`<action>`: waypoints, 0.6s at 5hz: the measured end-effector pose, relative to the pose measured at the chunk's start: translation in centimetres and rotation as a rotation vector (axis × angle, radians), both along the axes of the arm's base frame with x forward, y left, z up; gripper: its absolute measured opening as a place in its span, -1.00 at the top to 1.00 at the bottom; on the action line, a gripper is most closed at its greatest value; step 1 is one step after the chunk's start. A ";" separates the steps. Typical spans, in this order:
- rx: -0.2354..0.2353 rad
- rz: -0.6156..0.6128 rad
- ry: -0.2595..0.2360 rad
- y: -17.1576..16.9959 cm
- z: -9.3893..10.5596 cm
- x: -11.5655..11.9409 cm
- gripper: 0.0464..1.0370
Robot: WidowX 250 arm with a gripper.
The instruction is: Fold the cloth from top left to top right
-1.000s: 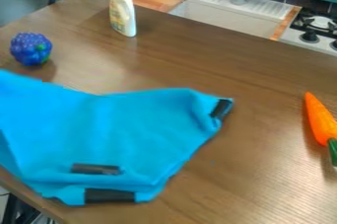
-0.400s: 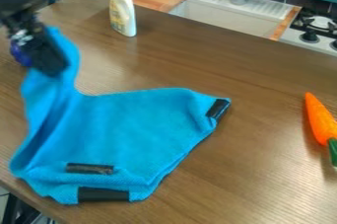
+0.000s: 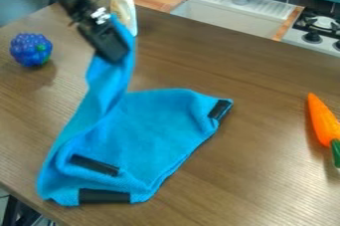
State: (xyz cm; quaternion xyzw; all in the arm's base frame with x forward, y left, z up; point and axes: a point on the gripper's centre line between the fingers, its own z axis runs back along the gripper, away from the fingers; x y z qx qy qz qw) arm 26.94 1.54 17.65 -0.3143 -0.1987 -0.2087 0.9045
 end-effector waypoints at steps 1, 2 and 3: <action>-0.042 0.064 0.025 -1.4 0.8 1.8 0.93; -0.054 0.094 0.044 -2.7 0.9 3.5 0.93; -0.037 0.142 0.076 -4.7 -0.3 5.2 0.93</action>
